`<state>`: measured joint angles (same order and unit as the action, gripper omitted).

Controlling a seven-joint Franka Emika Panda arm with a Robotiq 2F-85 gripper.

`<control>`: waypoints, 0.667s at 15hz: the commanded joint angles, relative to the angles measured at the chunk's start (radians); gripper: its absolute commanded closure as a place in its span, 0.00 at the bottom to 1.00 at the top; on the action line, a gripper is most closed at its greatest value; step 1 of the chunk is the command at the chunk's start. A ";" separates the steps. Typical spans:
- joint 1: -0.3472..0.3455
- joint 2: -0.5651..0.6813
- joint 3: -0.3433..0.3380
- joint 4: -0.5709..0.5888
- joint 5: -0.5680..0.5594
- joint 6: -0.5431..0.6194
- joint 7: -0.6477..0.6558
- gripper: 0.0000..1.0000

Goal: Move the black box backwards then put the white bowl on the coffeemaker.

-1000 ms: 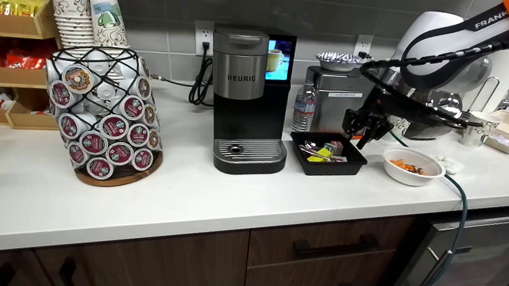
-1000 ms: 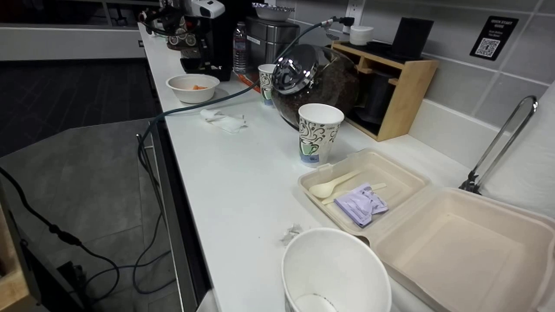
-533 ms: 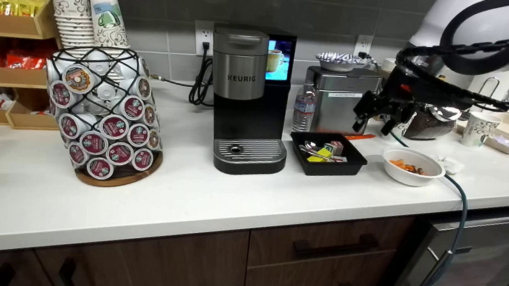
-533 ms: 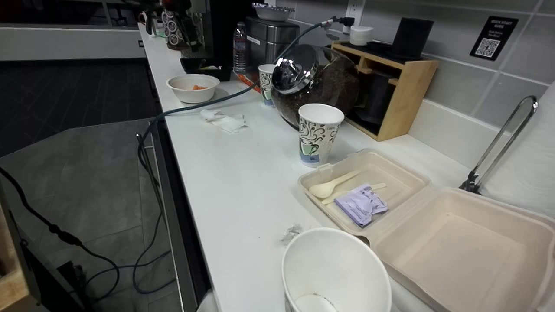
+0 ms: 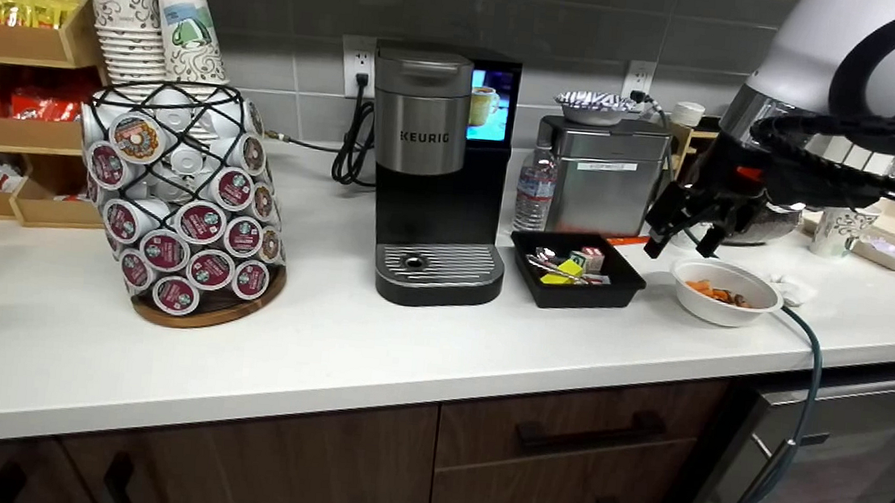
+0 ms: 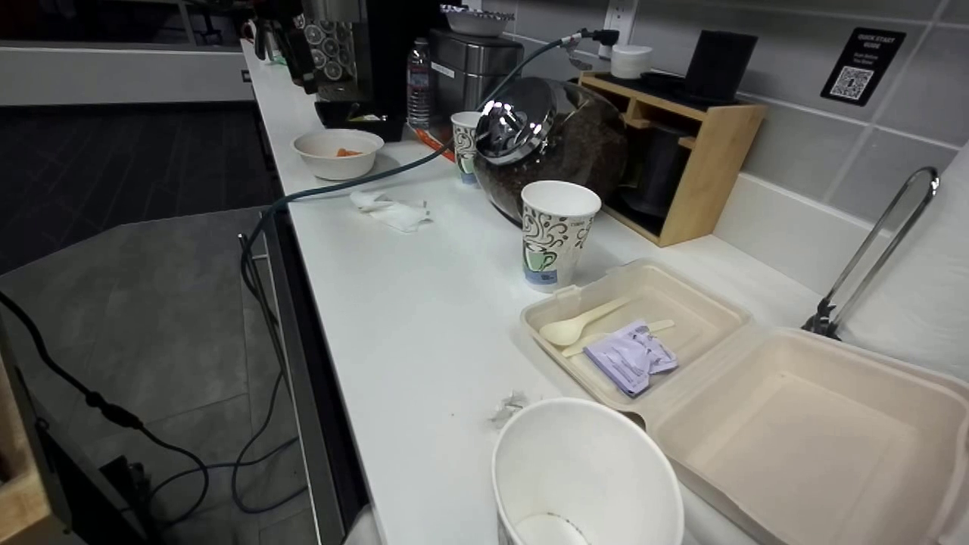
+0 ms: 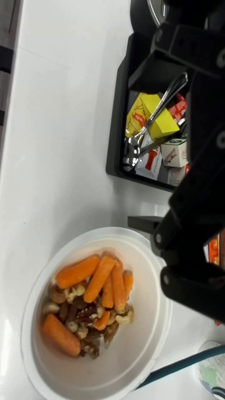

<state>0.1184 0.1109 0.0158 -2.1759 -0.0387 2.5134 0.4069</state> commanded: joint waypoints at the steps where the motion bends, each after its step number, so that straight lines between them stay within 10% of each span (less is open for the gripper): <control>1: -0.008 0.000 0.010 -0.002 0.000 -0.002 0.000 0.00; 10: -0.015 0.011 -0.023 0.008 -0.096 0.053 0.089 0.00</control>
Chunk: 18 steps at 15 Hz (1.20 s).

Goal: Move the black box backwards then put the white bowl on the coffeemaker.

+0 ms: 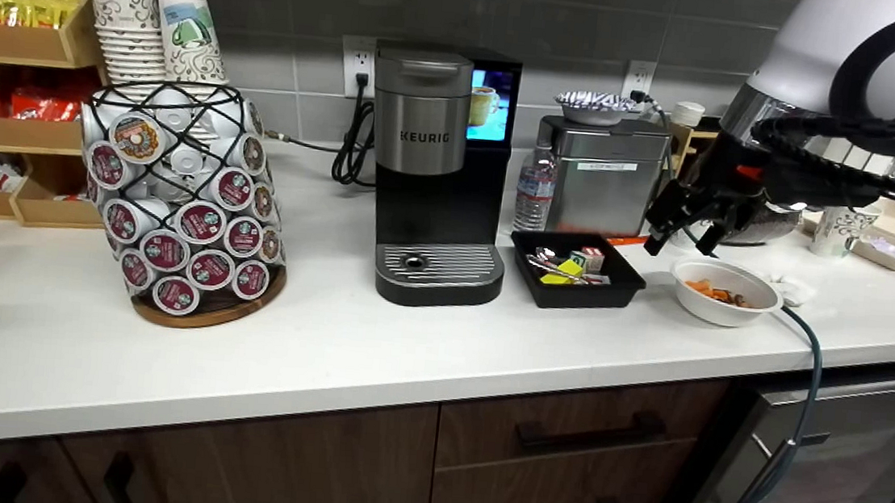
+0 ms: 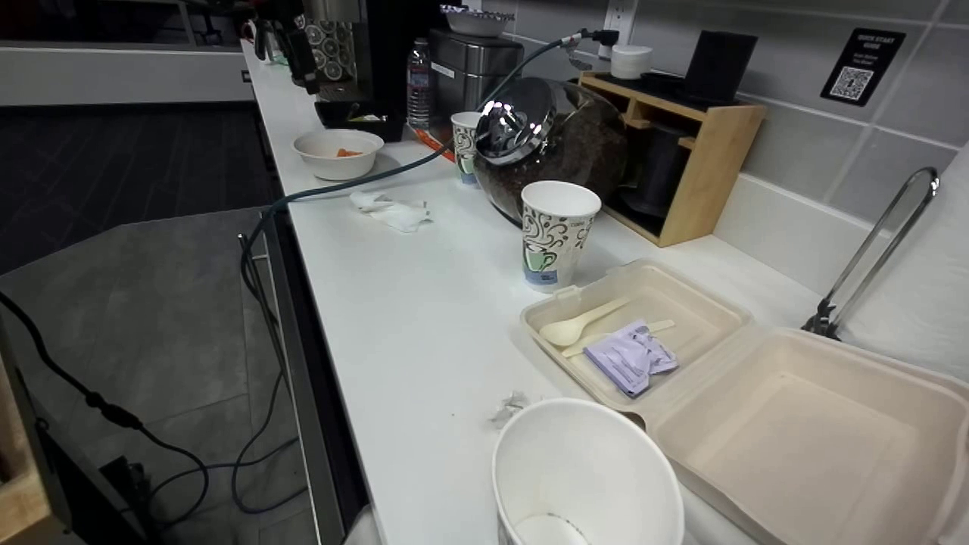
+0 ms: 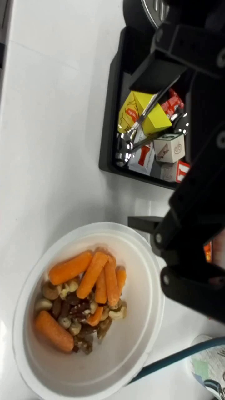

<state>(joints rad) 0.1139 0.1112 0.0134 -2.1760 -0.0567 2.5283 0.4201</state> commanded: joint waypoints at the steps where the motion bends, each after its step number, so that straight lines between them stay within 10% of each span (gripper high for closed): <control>1: -0.015 0.015 -0.029 0.014 -0.097 0.037 0.096 0.00; 11: -0.023 0.055 -0.120 0.061 -0.361 -0.043 0.438 0.00; 18: -0.064 0.059 -0.111 0.081 -0.244 -0.142 0.437 0.00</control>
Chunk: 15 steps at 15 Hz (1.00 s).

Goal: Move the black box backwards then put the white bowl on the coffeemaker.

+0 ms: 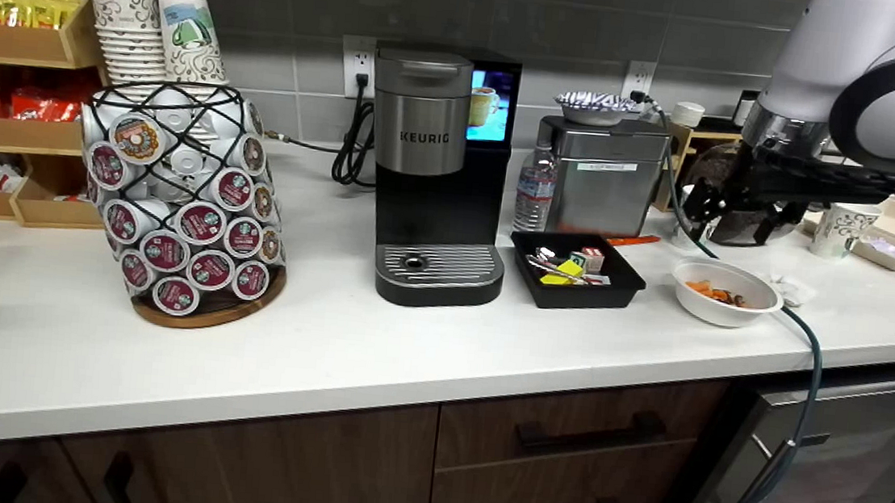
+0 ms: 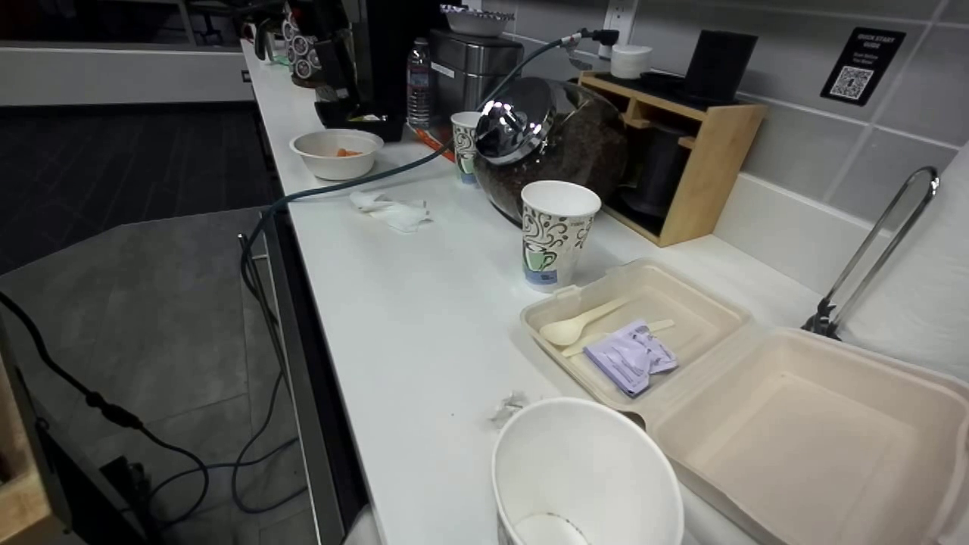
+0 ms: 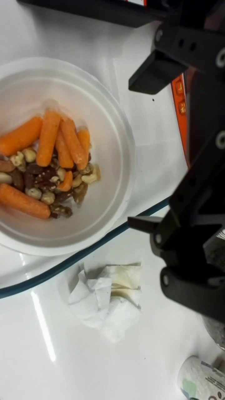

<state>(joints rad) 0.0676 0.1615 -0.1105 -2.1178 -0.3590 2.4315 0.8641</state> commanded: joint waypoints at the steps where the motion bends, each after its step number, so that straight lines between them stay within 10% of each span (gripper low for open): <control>1: -0.028 0.005 0.016 0.018 0.095 -0.046 -0.039 0.00; 11: -0.148 -0.010 0.003 -0.065 0.457 -0.030 -0.483 0.00; 15: -0.151 0.002 -0.008 -0.055 0.448 -0.017 -0.477 0.00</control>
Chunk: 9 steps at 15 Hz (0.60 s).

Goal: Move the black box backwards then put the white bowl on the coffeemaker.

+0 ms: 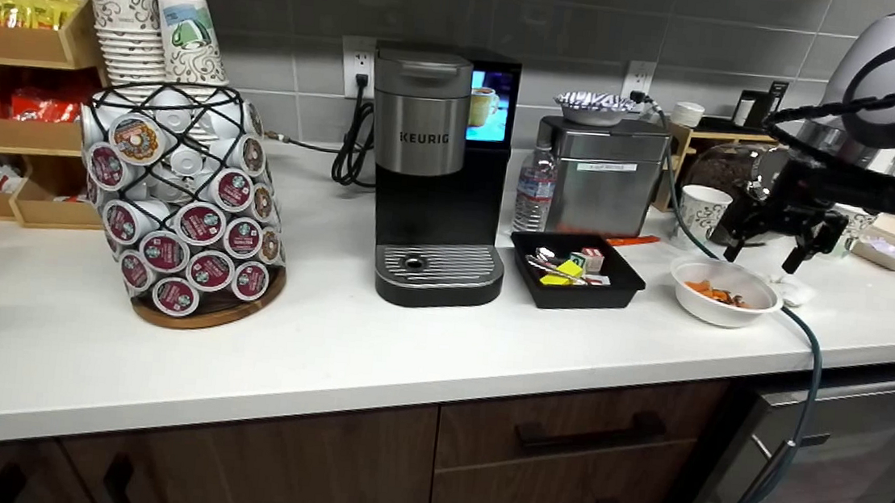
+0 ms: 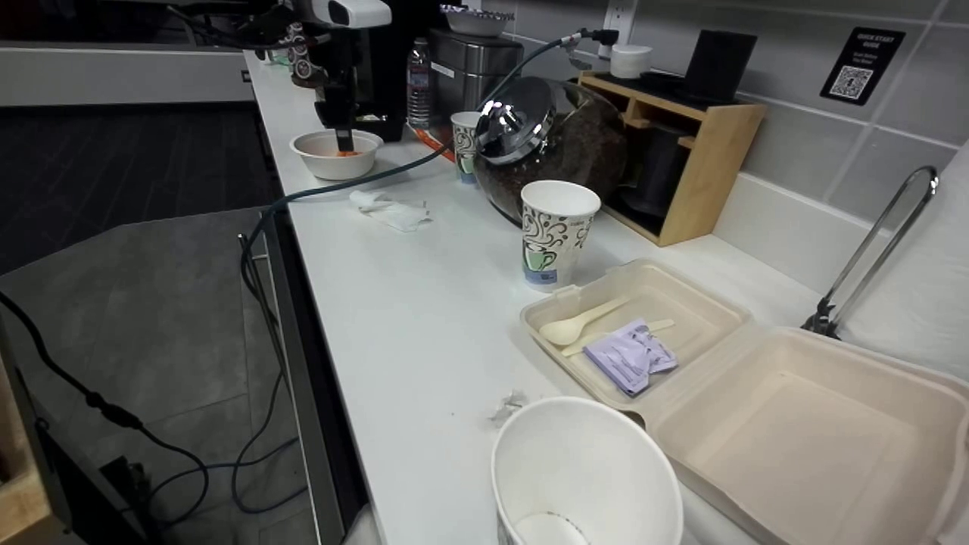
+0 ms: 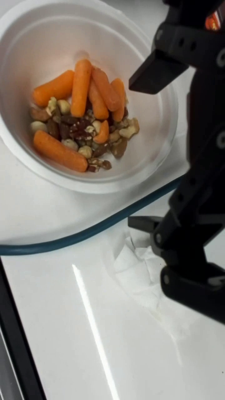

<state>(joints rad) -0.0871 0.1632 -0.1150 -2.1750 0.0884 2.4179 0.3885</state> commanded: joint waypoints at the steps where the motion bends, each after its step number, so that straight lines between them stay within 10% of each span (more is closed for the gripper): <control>1: 0.004 0.000 -0.005 0.003 0.000 -0.003 -0.001 0.00; 9: -0.029 0.022 0.013 -0.024 0.058 0.020 -0.252 0.00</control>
<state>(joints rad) -0.0922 0.1734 -0.1144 -2.1792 0.0908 2.4193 0.2714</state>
